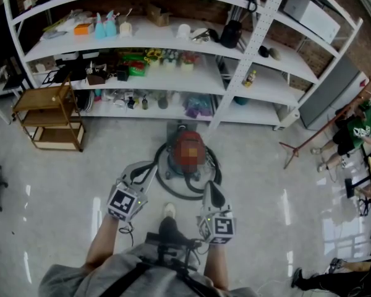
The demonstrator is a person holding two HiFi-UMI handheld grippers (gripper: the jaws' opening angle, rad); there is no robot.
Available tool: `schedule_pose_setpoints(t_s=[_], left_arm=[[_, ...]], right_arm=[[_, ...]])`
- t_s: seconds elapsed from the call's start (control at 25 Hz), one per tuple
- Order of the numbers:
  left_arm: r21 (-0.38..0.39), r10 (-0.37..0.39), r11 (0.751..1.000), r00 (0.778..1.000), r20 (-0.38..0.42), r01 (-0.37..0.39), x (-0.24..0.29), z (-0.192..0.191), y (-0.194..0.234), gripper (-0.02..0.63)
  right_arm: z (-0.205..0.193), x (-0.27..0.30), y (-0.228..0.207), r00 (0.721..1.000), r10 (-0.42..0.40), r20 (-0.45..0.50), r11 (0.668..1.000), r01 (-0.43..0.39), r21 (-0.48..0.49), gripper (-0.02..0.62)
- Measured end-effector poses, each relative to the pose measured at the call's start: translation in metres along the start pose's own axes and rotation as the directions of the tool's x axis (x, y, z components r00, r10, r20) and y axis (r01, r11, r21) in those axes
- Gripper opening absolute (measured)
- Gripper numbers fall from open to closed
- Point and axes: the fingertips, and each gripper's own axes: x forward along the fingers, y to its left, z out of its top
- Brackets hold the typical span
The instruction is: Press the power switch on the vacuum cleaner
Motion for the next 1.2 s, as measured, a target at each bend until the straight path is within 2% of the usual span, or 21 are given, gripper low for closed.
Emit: schedule_pose_setpoints(t_s=[0.48, 1.2], left_arm=[[-0.010, 0.003, 1.000, 1.000, 0.002, -0.003, -0.002, 0.000, -0.003, 0.008], [-0.004, 0.011, 1.000, 1.000, -0.003, -0.011, 0.000, -0.001, -0.011, 0.008]], right_arm=[[-0.002, -0.002, 0.004, 1.000, 0.031, -0.002, 0.999, -0.031, -0.028, 0.008], [0.000, -0.009, -0.004, 1.000, 0.019, 0.005, 1.000, -0.019, -0.010, 0.008]])
